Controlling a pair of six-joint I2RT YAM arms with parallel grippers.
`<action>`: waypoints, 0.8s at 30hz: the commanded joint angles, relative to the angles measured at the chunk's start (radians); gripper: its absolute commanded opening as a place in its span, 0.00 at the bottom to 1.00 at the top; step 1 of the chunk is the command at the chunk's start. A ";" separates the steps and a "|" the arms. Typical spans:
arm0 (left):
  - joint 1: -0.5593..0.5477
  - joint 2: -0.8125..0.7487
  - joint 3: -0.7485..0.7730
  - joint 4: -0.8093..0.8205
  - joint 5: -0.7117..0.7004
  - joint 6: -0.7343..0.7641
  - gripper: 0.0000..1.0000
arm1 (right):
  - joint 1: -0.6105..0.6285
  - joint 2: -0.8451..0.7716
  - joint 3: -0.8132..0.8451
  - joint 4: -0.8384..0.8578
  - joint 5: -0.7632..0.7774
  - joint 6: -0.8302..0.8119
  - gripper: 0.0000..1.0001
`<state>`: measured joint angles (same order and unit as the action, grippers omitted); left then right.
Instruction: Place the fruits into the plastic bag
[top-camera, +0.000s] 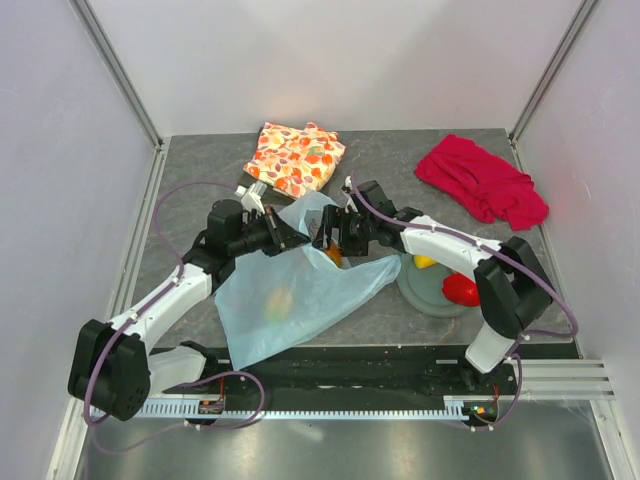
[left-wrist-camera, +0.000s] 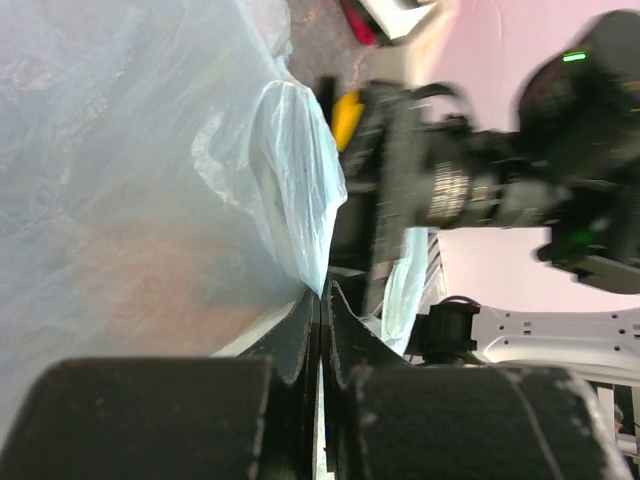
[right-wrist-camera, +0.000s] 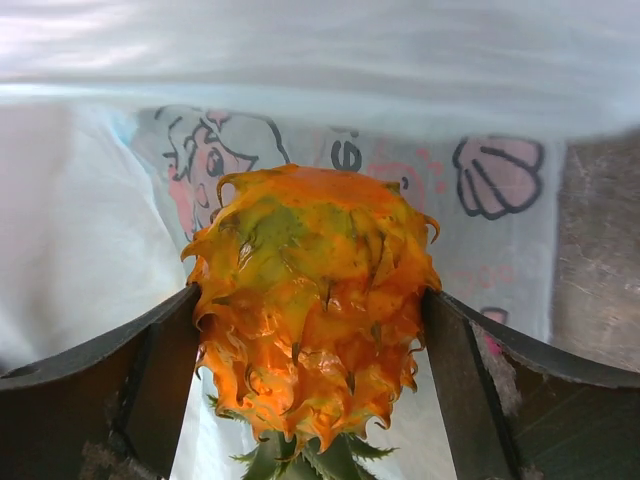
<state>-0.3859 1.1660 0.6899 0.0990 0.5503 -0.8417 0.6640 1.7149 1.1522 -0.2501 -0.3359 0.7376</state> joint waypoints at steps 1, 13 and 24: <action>0.008 -0.015 -0.026 -0.013 -0.032 0.006 0.02 | -0.010 -0.096 -0.006 -0.037 0.040 -0.046 0.96; 0.012 0.009 -0.032 -0.061 -0.046 0.015 0.02 | -0.075 -0.347 -0.081 -0.112 0.185 -0.073 0.98; 0.013 0.000 -0.030 -0.124 -0.066 0.055 0.02 | -0.130 -0.331 -0.037 -0.275 0.235 -0.053 0.97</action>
<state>-0.3809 1.1793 0.6643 0.0132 0.5175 -0.8360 0.5495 1.3788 1.0698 -0.3939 -0.1555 0.6765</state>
